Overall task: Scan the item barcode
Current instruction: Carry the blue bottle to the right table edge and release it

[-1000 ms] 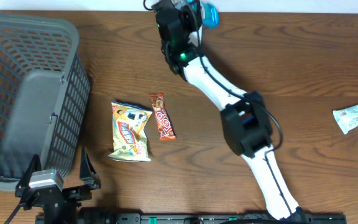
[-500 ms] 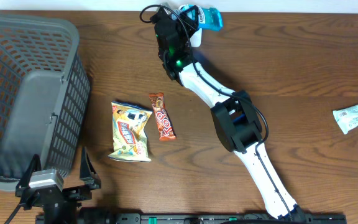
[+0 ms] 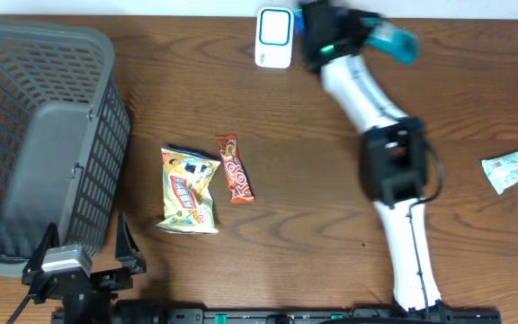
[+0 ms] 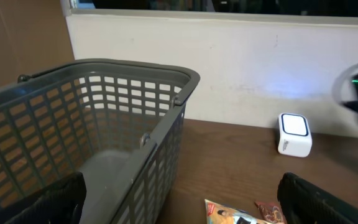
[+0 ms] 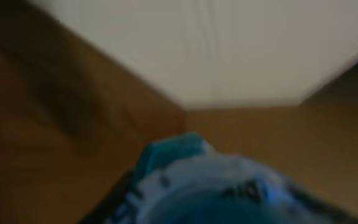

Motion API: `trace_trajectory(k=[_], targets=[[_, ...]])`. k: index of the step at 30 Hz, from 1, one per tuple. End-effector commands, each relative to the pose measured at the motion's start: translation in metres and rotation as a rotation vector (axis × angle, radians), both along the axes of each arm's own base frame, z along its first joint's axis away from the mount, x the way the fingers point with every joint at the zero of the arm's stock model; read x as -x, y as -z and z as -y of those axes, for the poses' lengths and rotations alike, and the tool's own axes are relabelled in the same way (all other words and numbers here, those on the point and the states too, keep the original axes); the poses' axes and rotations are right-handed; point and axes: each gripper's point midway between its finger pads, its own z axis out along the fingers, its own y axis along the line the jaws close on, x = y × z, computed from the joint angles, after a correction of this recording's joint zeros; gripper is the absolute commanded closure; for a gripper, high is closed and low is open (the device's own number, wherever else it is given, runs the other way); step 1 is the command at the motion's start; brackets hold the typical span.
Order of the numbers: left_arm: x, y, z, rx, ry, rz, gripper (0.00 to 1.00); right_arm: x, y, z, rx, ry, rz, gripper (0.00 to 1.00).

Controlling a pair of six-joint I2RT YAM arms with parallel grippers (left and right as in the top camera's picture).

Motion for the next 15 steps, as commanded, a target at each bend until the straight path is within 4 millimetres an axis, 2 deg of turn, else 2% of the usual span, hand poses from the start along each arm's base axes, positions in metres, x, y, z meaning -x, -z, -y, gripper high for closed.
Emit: trace_trajectory(k=[1,5,6,10,13,15], targets=[[0.001,-0.001,-0.002,0.008,-0.009,0.006,0.02,0.023,-0.018,0.08,-0.13,0.203,0.153,0.83],[0.001,-0.001,-0.002,0.008,-0.009,0.003,0.02,0.051,0.02,0.147,-0.254,0.339,0.086,0.85],[0.001,-0.001,-0.002,0.008,-0.009,0.003,0.02,0.062,0.031,0.17,-0.287,0.384,0.06,0.87],[0.001,0.0,-0.002,0.008,-0.009,-0.001,0.02,0.097,0.06,0.232,-0.342,0.516,0.013,0.89],[0.001,0.001,-0.002,0.008,-0.009,-0.004,0.02,0.124,0.078,0.271,-0.361,0.601,-0.008,0.85],[0.001,0.001,-0.002,0.008,-0.009,-0.004,0.02,0.137,0.095,0.285,-0.422,0.628,-0.034,0.81]])
